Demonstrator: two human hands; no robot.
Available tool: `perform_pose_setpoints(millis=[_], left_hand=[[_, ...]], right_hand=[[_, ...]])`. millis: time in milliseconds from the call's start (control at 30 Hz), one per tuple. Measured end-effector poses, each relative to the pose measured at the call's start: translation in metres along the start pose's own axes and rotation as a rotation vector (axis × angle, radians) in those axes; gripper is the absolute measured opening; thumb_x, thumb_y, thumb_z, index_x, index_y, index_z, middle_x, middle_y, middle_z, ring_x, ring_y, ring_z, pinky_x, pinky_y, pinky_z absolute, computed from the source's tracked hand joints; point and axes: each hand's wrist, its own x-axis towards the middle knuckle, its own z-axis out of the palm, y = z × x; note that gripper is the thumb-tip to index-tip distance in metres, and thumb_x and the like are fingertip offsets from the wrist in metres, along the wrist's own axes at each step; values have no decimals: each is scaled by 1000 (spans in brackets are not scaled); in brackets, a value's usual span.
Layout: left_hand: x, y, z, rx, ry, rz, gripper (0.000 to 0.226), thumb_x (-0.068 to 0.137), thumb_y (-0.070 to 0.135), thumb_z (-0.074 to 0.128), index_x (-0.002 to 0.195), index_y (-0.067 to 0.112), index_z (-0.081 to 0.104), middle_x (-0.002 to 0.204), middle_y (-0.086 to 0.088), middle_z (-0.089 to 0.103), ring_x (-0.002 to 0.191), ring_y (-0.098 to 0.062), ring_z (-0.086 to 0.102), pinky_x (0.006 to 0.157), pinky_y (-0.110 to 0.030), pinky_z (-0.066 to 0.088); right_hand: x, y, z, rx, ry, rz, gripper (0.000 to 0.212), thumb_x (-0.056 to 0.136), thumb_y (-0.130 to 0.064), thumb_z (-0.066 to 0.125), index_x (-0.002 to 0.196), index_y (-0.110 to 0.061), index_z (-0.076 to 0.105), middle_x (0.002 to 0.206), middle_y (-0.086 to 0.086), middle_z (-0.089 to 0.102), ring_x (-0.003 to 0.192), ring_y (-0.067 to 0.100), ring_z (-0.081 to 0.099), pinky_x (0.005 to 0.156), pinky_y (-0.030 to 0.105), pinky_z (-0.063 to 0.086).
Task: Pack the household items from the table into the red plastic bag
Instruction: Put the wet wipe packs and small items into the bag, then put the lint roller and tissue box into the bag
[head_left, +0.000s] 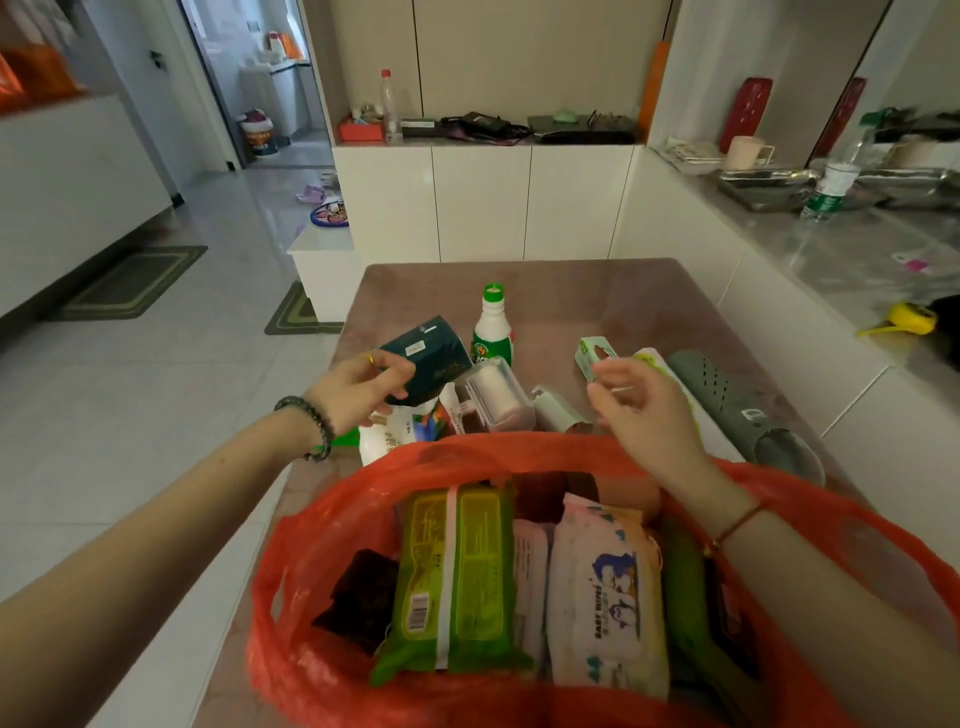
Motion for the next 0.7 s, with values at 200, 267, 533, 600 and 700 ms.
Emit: perform_pose_setpoints(millis=[200,267,533,600,700], left_hand=[[65,27,67,-12,-32,2,30,93,30,44,116,13,50,100,-4,55,87,-16,52,71,-22,48],[88,28,93,-44,-70,-48,40,92,32,45,126,11,47,111,-9,56,102,-21,54,93,-34,46],[140,23,147,-77,-203,-343,55,90,44,43,135,15,35,133,-14,50,112,-28,53,98,-37,44],[143,23,149,-163,-203,-395,58,91,42,44,140,14,29,135,-14,48,115,-29,52,88,-36,46],[138,30,147,-323,-157,-397,70,88,46,46,145,18,18,146,-13,34,128,-31,42,101,-42,42]], right_hand=[[82,58,21,-406,-410,170,80,79,-23,69,144,-11,23,145,13,38,129,25,42,101,31,36],[96,78,37,-454,-519,253,90,77,-24,71,146,-11,14,149,12,33,134,27,36,101,30,35],[115,132,72,-408,-563,404,83,77,-17,68,143,-12,18,138,16,46,123,31,48,102,39,42],[115,131,67,-325,-527,397,78,77,-15,66,142,-13,22,135,15,48,118,30,51,97,39,46],[108,111,49,-163,-472,317,75,77,-12,65,141,-17,25,121,3,54,105,22,57,86,35,53]])
